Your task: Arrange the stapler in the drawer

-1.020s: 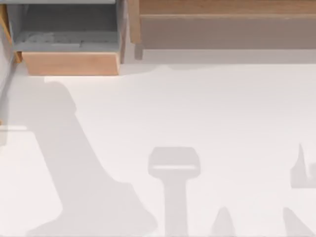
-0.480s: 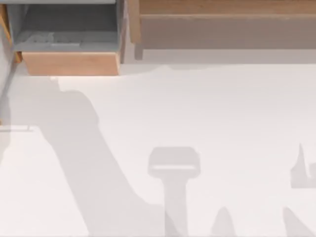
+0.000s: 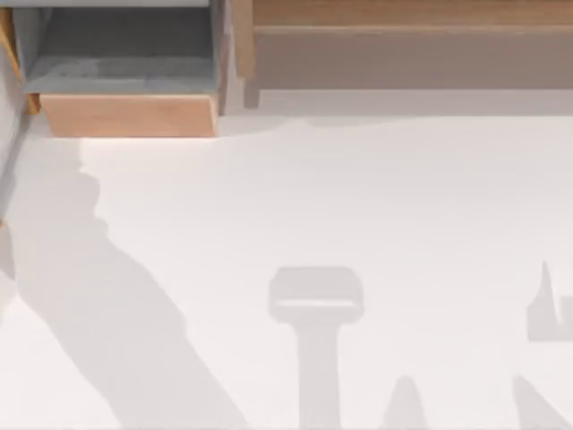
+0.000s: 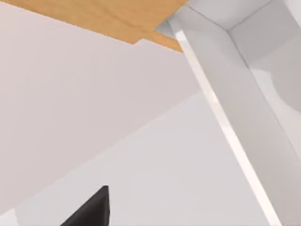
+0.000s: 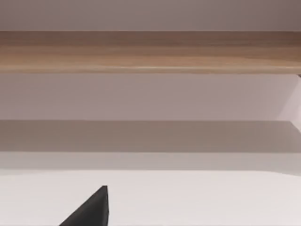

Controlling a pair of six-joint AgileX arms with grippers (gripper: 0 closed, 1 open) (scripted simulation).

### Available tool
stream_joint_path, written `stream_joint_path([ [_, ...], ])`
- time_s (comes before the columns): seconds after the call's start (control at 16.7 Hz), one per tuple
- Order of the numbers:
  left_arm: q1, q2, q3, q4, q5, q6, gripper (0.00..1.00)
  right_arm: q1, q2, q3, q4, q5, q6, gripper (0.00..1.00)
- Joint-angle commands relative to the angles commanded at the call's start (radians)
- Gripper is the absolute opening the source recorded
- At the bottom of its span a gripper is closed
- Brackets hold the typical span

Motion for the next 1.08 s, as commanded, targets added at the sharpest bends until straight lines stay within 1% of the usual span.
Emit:
stream_joint_path([
  [0.12, 0.077, -0.079, -0.148, 0.231, 0.027, 0.139, 1.00, 0.000, 0.000, 0.000, 0.000, 0.000, 0.000, 1.00],
  [0.3, 0.199, -0.159, -0.387, 0.608, 0.092, 0.311, 1.00, 0.000, 0.000, 0.000, 0.000, 0.000, 0.000, 1.00],
  [0.48, 0.295, -0.180, -0.637, 0.995, 0.185, 0.433, 1.00, 0.000, 0.000, 0.000, 0.000, 0.000, 0.000, 1.00],
  [0.6, 0.337, -0.172, -0.796, 1.243, 0.260, 0.484, 1.00, 0.000, 0.000, 0.000, 0.000, 0.000, 0.000, 1.00],
  [0.84, 0.352, -0.131, -1.069, 1.674, 0.425, 0.523, 1.00, 0.000, 0.000, 0.000, 0.000, 0.000, 0.000, 1.00],
  [0.96, 0.331, -0.114, -1.177, 1.845, 0.505, 0.520, 1.00, 0.000, 0.000, 0.000, 0.000, 0.000, 0.000, 1.00],
  [1.08, 0.298, -0.102, -1.265, 1.980, 0.576, 0.510, 1.00, 0.000, 0.000, 0.000, 0.000, 0.000, 0.000, 1.00],
])
